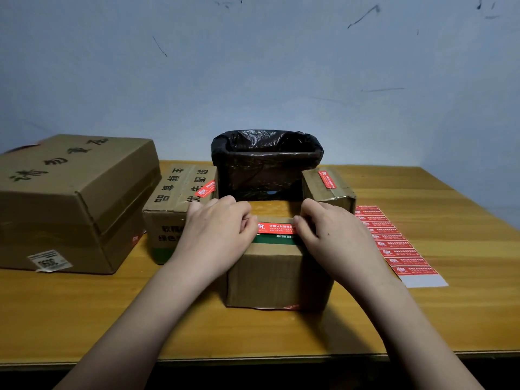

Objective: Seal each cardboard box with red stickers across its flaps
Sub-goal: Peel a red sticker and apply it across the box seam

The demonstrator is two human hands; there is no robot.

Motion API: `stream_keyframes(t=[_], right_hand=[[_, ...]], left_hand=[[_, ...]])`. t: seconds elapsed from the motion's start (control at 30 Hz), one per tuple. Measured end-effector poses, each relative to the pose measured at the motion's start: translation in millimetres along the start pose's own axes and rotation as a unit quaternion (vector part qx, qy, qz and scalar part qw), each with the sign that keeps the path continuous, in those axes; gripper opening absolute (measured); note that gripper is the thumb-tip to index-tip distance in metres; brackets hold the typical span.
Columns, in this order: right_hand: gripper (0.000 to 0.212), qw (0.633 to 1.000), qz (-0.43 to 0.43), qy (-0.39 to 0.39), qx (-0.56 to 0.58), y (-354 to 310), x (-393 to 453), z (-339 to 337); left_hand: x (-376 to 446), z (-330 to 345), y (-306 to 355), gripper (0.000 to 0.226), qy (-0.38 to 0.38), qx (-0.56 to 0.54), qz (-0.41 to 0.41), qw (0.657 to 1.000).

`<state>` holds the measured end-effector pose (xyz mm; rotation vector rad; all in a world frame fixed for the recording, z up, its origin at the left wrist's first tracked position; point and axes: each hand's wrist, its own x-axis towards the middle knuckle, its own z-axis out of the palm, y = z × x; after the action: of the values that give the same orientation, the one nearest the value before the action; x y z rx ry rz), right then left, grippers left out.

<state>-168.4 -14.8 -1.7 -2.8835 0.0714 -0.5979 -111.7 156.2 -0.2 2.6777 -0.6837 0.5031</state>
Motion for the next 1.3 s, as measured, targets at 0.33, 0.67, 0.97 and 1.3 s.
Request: stream_keyframes(t=[0.33, 0.67, 0.97, 1.3], right_hand=[[0.02, 1.0, 0.009, -0.003, 0.017, -0.1, 2.4, 0.3], [0.019, 1.0, -0.003, -0.009, 0.005, 0.8, 4.6, 0.1], [0.019, 1.0, -0.007, -0.007, -0.007, 1.5, 5.7, 1.2], [0.023, 0.997, -0.013, 0.009, -0.08, -2.8, 3.6, -4.1]], left_hand=[[5.6, 0.2, 3.2, 0.037, -0.025, 0.0, -0.005, 1.0], [8.5, -0.4, 2.7, 0.039, -0.043, 0.005, -0.005, 0.999], [9.8, -0.3, 2.4, 0.037, -0.049, 0.006, -0.006, 0.999], [9.5, -1.8, 1.6, 0.038, -0.067, 0.003, -0.016, 0.998]])
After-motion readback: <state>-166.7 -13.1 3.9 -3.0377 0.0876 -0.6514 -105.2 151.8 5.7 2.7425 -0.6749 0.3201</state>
